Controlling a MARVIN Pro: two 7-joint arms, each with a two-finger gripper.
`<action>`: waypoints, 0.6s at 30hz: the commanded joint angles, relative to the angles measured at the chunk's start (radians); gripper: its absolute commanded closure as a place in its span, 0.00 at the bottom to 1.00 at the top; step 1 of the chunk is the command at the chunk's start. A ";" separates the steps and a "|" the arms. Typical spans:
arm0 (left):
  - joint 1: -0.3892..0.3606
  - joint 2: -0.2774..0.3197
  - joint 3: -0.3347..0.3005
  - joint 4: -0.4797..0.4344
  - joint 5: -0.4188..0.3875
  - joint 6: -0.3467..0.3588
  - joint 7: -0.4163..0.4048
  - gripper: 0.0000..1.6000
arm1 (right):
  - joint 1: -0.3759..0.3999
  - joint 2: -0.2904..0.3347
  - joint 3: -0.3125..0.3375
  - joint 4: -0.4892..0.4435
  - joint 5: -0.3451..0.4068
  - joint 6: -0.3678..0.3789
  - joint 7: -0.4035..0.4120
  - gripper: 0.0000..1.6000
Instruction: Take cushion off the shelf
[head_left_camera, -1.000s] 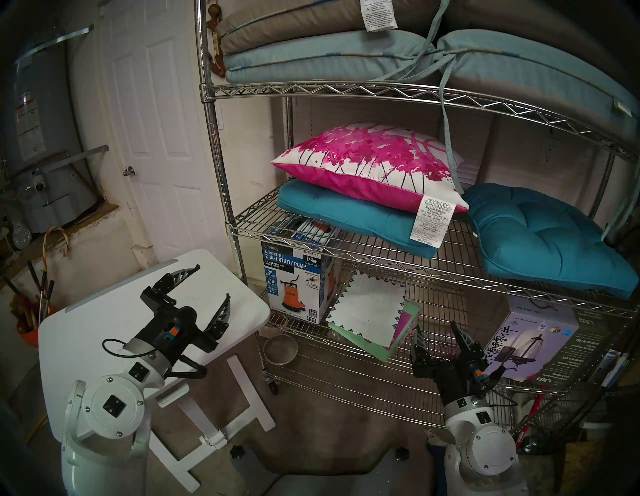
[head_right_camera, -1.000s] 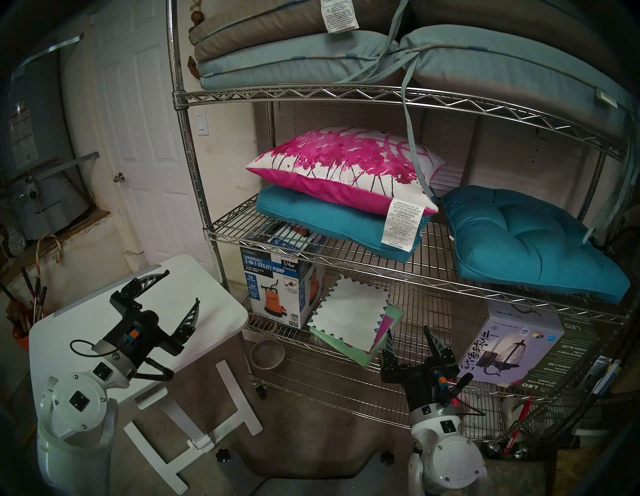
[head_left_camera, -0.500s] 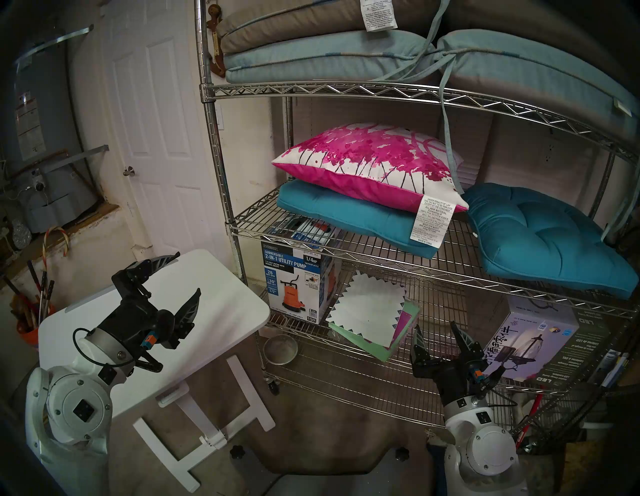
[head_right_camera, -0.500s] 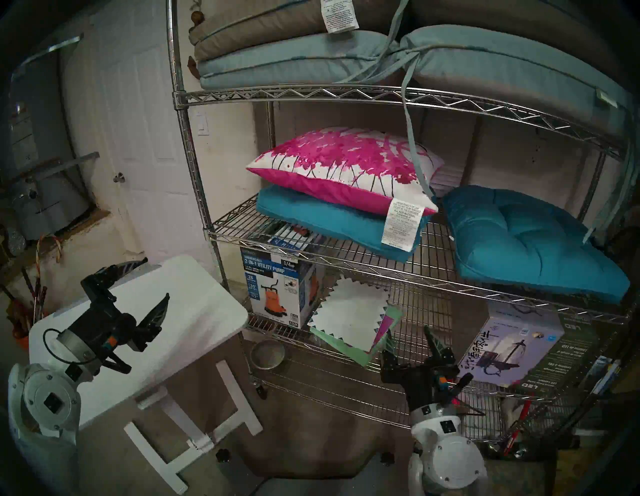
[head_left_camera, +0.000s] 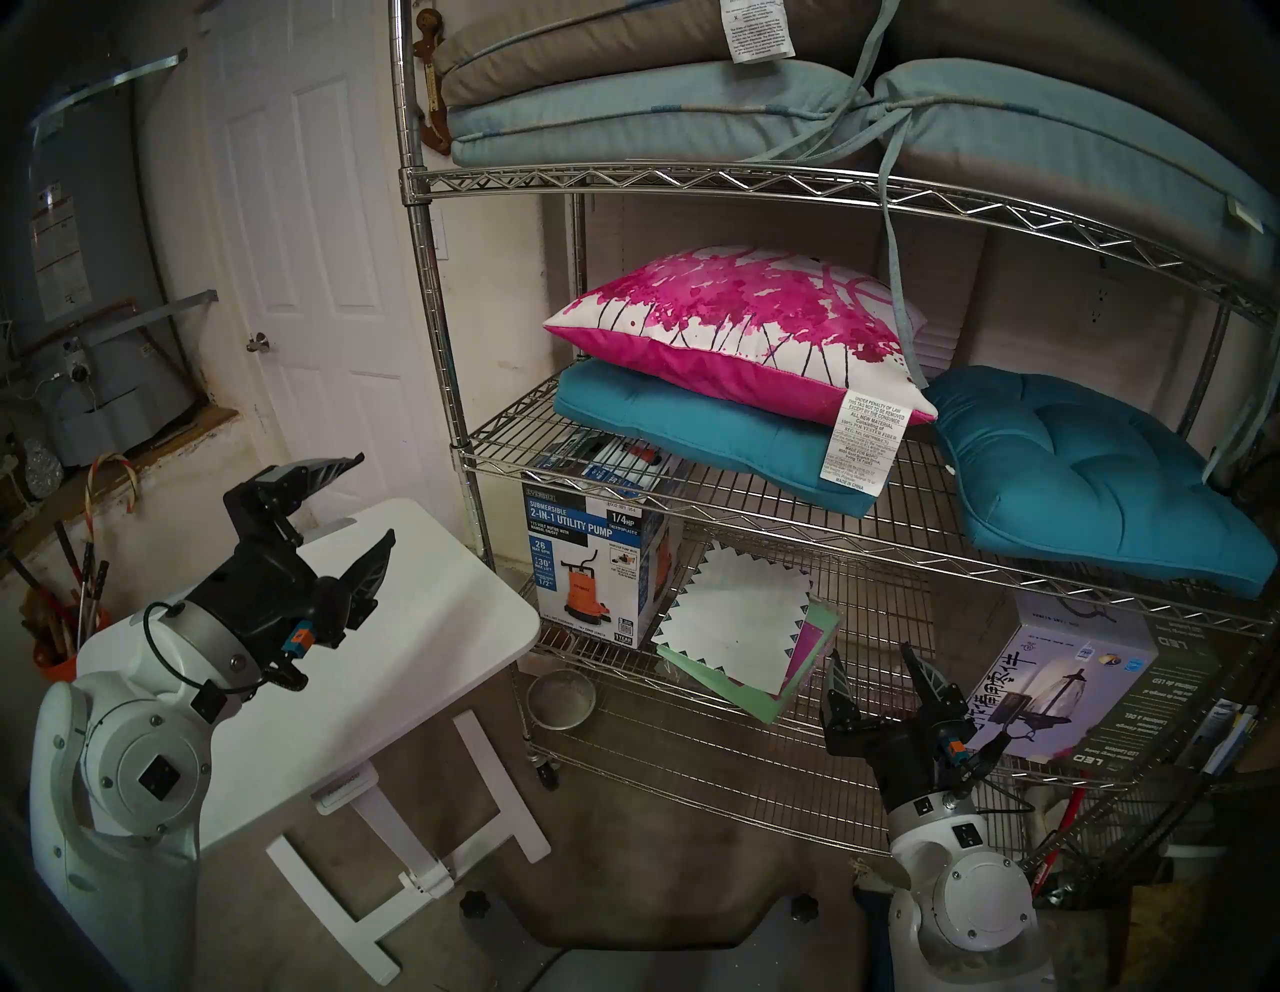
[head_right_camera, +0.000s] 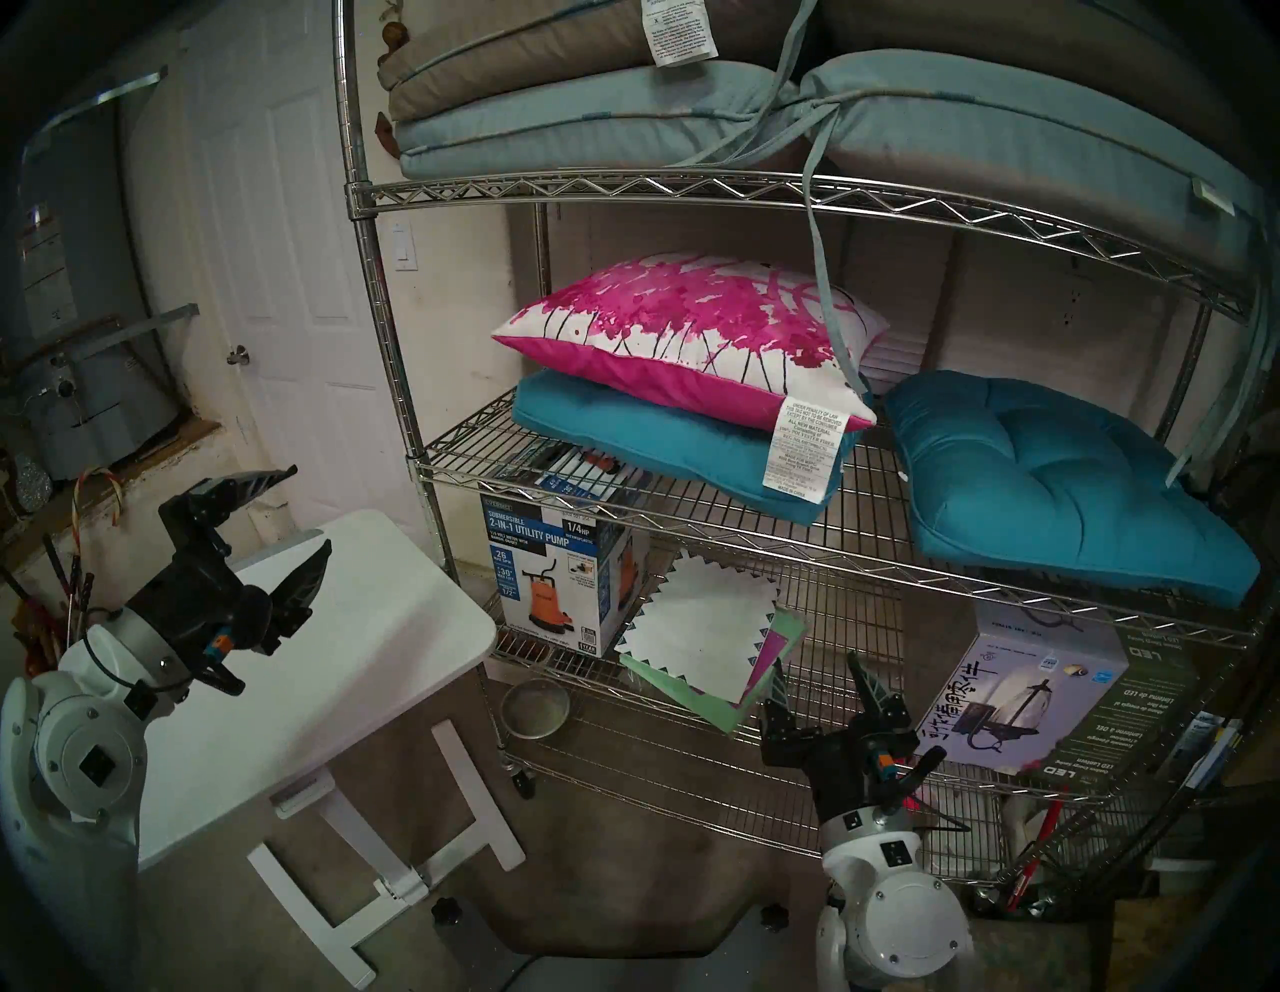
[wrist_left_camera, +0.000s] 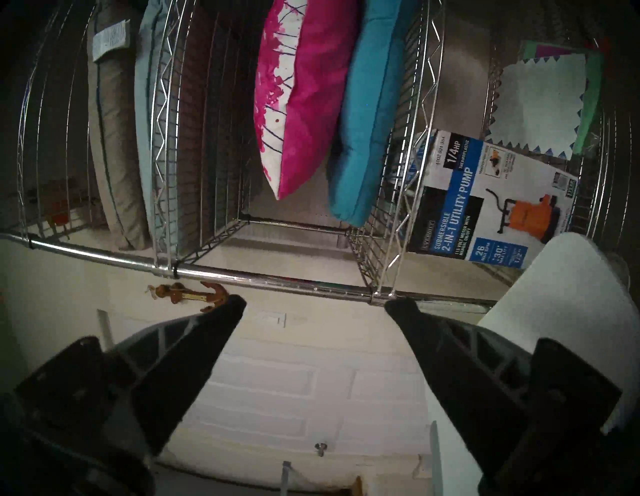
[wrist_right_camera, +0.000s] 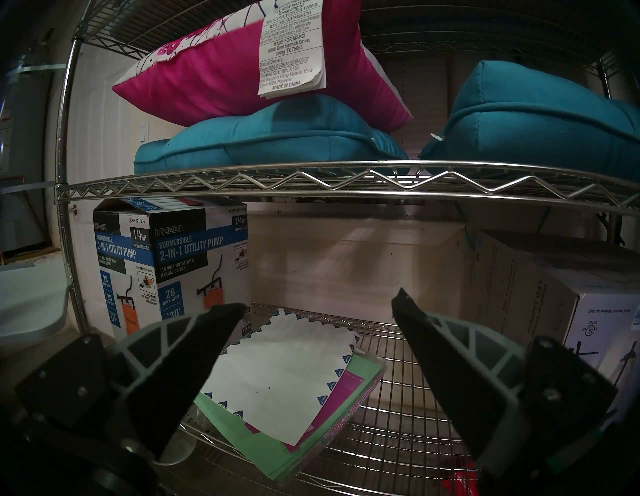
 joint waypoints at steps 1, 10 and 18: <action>-0.122 0.122 0.049 0.028 0.000 0.044 0.008 0.00 | 0.003 0.000 -0.001 -0.019 0.001 -0.005 0.000 0.00; -0.219 0.220 0.121 0.094 -0.009 0.089 0.031 0.00 | 0.005 0.000 -0.001 -0.016 0.001 -0.005 0.000 0.00; -0.305 0.292 0.174 0.138 -0.018 0.107 0.038 0.00 | 0.007 0.001 0.000 -0.012 0.001 -0.005 0.000 0.00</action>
